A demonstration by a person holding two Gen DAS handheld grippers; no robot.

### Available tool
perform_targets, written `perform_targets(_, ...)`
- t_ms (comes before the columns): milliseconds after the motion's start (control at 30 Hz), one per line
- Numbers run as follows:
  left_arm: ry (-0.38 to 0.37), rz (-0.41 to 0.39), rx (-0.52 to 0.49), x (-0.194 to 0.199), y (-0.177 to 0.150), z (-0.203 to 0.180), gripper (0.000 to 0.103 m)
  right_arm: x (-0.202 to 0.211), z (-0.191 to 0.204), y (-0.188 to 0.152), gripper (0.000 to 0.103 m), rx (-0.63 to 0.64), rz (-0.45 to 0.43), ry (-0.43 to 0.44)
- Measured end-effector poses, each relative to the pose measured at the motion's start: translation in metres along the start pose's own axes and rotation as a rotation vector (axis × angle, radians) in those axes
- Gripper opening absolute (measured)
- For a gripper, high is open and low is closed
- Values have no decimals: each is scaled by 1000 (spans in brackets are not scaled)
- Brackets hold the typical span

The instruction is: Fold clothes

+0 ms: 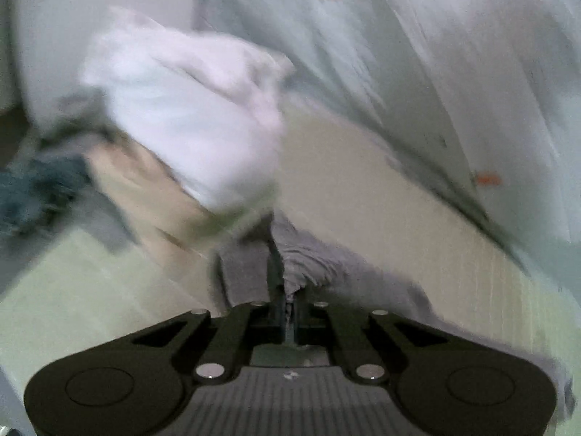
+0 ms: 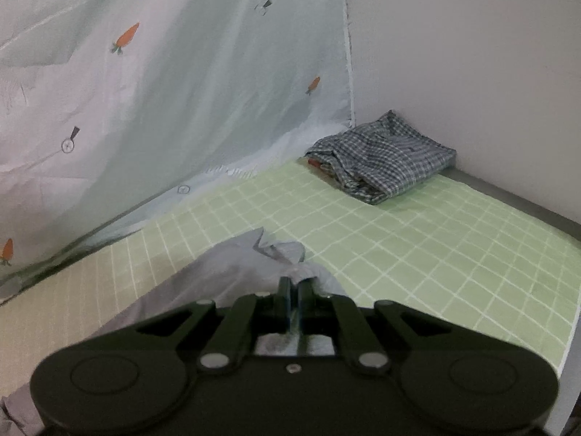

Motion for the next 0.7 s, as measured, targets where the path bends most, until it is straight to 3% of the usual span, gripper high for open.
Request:
perform_targets(167,113,-143,39,61,30,47,3,13,-15,-6,4,-16,-9,2)
perform_targets(333,228,-183,49,96,31,94,3,30,-29,-18,4,-24,-5,-8)
perform_targets(533,311,-104,32,96,4,130,7,49,-33,-41,4,-2,15,-25)
perform_targets(567,316,-94,30,95,0,132,14,51,-34,-45,4,0,23,-26)
perform_targets(700,331,-57,21,92,-14,138,28,57,-35,-67,4,13,63,-23)
Point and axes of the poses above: each gripper's, at about its wrist camera, not at the fingertips, and x roughly against the way its jaws point, z to its left, y to its top, the point moved 10 cm from there along -x, roughly the way its jaws point, and after that the axes turned 9 degrees about -y, right-handed, at the moved point
